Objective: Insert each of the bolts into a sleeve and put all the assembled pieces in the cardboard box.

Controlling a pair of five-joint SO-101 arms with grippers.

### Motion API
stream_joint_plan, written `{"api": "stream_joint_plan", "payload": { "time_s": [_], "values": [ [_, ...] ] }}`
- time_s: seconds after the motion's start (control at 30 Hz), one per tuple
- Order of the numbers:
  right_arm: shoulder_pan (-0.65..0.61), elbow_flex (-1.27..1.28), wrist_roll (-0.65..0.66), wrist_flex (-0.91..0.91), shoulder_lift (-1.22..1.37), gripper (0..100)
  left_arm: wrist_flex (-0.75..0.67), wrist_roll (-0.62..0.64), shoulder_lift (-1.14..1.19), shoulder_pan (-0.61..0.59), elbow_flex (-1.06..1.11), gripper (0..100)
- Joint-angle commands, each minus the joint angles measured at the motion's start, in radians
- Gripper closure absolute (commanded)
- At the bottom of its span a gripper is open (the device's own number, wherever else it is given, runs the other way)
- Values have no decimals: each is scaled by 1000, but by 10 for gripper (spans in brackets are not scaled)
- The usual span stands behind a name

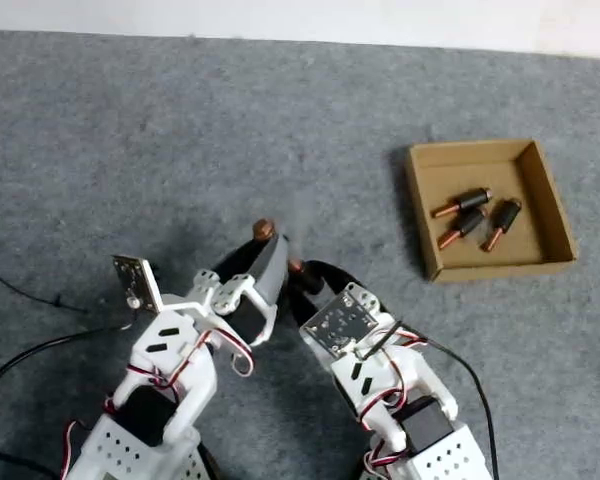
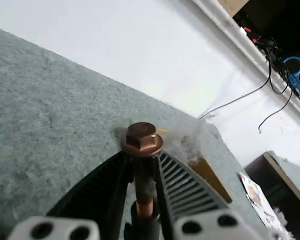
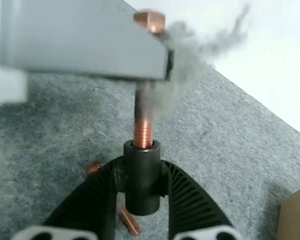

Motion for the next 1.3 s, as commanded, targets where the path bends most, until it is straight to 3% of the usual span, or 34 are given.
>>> {"api": "stream_joint_plan", "payload": {
  "time_s": [0.0, 0.13, 0.4, 0.6, 0.67, 0.93, 1.27],
  "values": [
    [22, 101, 6, -30, -22, 993, 48, -58, -13, 56, 19, 995],
    [22, 101, 6, -30, -22, 993, 100, -141, -13, 127, 19, 995],
    [24, 101, 6, -30, -22, 993, 98, -141, -13, 88, 16, 982],
    [24, 101, 8, -30, -22, 993, 106, -69, -13, 79, 19, 778],
    [24, 101, 8, -28, -21, 993, 117, -68, -13, 76, 16, 751],
    [65, 101, 8, -28, -21, 993, 8, 95, -13, -202, 15, 800],
    [131, 102, 6, -30, -21, 993, 5, 110, -13, -240, 8, 918]
  ]
}}
